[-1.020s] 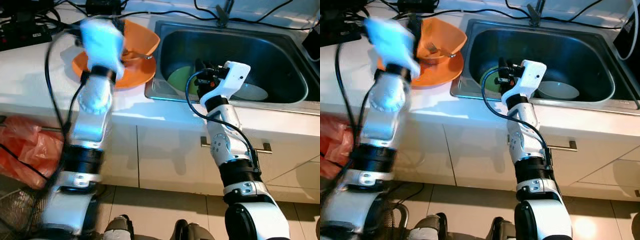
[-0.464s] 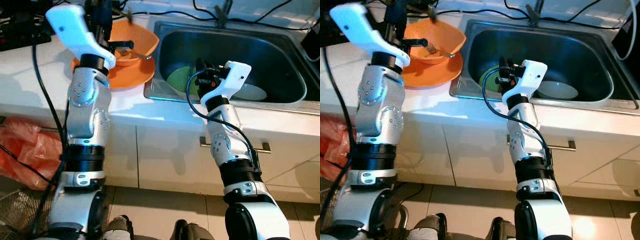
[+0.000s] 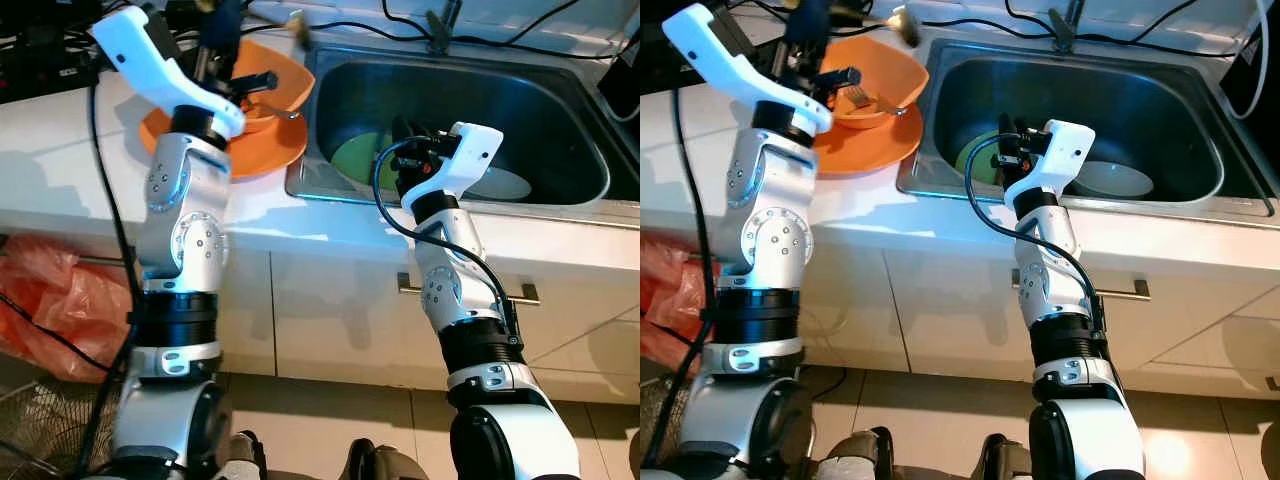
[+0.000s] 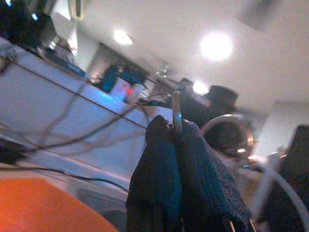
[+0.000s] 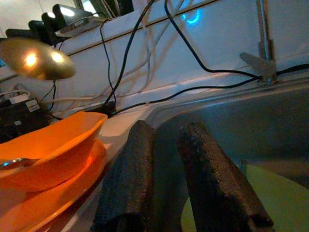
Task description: Kitchen organization
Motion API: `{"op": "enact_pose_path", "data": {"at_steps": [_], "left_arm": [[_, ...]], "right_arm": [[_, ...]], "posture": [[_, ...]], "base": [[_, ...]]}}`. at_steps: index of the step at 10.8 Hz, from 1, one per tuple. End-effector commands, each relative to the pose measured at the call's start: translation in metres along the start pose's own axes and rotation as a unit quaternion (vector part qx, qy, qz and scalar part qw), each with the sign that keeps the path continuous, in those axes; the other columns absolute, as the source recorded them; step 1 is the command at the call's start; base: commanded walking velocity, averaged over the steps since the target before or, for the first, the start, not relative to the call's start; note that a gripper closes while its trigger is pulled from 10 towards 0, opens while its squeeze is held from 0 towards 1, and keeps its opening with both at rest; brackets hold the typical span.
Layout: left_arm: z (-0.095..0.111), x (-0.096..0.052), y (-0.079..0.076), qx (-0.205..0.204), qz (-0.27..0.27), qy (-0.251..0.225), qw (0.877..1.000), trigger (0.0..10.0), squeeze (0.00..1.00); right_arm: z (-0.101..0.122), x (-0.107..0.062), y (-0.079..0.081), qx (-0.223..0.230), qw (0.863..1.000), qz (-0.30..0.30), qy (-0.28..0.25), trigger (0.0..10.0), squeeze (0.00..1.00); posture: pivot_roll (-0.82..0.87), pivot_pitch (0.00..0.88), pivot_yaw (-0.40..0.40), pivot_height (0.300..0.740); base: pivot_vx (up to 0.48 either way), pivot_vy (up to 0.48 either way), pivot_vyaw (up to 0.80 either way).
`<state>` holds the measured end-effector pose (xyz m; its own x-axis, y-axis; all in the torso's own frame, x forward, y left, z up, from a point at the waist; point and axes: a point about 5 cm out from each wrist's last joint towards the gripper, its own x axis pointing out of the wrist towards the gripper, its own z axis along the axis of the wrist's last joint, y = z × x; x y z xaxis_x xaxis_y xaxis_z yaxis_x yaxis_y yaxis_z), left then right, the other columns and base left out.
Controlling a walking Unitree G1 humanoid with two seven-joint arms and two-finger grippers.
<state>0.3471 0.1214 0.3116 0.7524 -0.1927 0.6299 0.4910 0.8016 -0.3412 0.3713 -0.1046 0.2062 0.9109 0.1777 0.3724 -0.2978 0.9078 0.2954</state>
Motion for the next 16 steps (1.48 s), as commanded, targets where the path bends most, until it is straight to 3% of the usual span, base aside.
{"op": "enact_pose_path", "data": {"at_steps": [1, 5, 7, 8, 9, 16], "left_arm": [[0.002, 0.005, -0.013, -0.041, -0.027, -0.004, 0.999, 10.0, 0.00], [-0.042, -0.001, -0.036, -0.086, -0.051, 0.075, 0.992, 10.0, 0.00], [-0.056, -0.005, -0.040, -0.093, -0.054, 0.098, 0.989, 10.0, 0.00], [-0.072, -0.012, -0.043, -0.089, -0.052, 0.122, 0.987, 10.0, 0.00], [-0.077, -0.014, -0.044, -0.087, -0.051, 0.131, 0.986, 10.0, 0.00], [-0.084, -0.017, -0.041, -0.070, -0.044, 0.139, 0.987, 10.0, 0.00]], "right_arm": [[0.003, 0.001, -0.002, 0.003, 1.000, -0.002, -0.008, 10.0, 0.00], [0.003, 0.000, -0.003, 0.001, 1.000, -0.001, -0.007, 10.0, 0.00], [0.001, -0.003, -0.006, -0.002, 1.000, -0.008, -0.003, 10.0, 0.00], [-0.001, -0.005, -0.008, -0.002, 1.000, -0.010, 0.001, 10.0, 0.20], [-0.002, -0.006, -0.009, -0.001, 1.000, -0.009, 0.002, 10.0, 1.00], [-0.004, -0.010, -0.013, -0.004, 1.000, -0.014, 0.007, 10.0, 1.00]], "posture": [[0.10, 0.113, -0.049, 0.740], [0.08, 0.114, -0.043, 0.740], [0.08, 0.110, -0.039, 0.740], [0.07, 0.107, -0.035, 0.740], [0.07, 0.107, -0.035, 0.740], [0.07, 0.117, -0.030, 0.740]], "base": [[0.000, 0.000, 0.00], [0.000, 0.000, 0.00], [0.000, 0.000, 0.00], [0.000, 0.000, 0.00], [0.000, 0.000, 0.00], [0.000, 0.000, 0.00]]}}
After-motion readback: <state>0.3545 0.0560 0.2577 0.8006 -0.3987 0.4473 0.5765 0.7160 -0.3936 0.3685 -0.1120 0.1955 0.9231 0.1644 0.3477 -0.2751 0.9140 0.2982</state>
